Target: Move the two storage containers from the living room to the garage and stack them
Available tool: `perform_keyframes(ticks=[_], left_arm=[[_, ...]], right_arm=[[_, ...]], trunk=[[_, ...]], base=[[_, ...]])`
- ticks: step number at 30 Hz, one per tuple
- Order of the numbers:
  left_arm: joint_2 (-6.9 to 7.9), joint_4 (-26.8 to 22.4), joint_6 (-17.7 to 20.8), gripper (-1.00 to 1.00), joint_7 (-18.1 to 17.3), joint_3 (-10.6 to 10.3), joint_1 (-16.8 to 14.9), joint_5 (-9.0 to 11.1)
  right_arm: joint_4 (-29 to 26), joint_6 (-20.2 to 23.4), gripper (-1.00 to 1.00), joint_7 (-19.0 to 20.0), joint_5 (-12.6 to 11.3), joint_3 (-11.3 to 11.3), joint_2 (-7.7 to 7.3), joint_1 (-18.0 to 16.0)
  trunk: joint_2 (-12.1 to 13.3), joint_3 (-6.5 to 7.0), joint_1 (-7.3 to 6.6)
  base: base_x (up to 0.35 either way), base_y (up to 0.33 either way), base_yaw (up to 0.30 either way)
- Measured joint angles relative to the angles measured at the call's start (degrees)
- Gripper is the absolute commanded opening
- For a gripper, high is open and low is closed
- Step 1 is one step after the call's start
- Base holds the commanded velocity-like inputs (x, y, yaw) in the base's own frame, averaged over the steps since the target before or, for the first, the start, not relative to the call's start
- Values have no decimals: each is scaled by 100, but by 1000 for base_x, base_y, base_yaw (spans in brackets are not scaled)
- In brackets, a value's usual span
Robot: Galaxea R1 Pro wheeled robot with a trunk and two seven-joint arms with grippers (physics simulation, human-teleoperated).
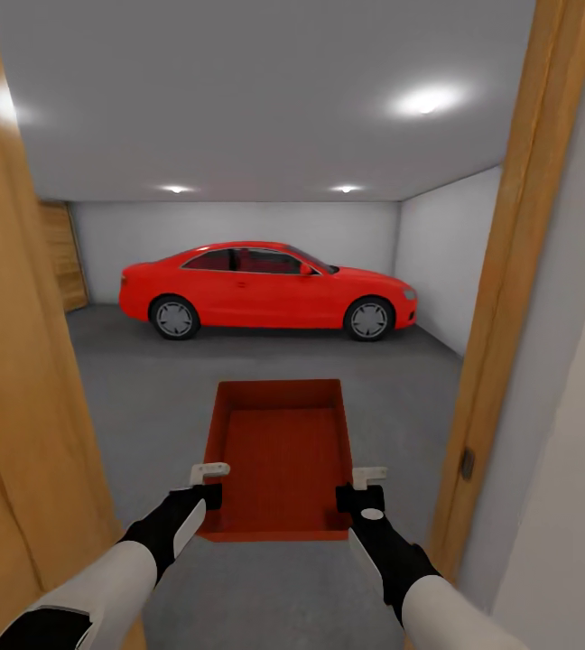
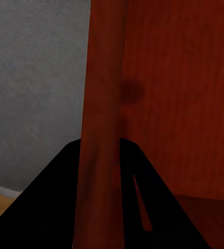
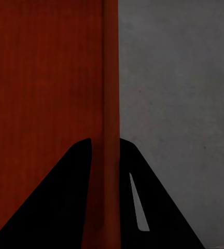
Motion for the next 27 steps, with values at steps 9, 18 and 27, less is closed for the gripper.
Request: perform_keyframes(ticks=[9,18,27], left_arm=[[0,0,0,-100,-1,1,0,-1],[0,0,0,-100,-2,1,0,-2],[0,0,0,-100,-1,2,0,-2]], right_arm=[[0,0,-100,0,0,0,0,0],[0,0,-100,0,0,0,0,0],[0,0,-100,0,0,0,0,0]], trunk=[[0,0,0],[0,0,3],[1,0,3]], base=[[319,0,0],[79,7,0],[51,52,0]])
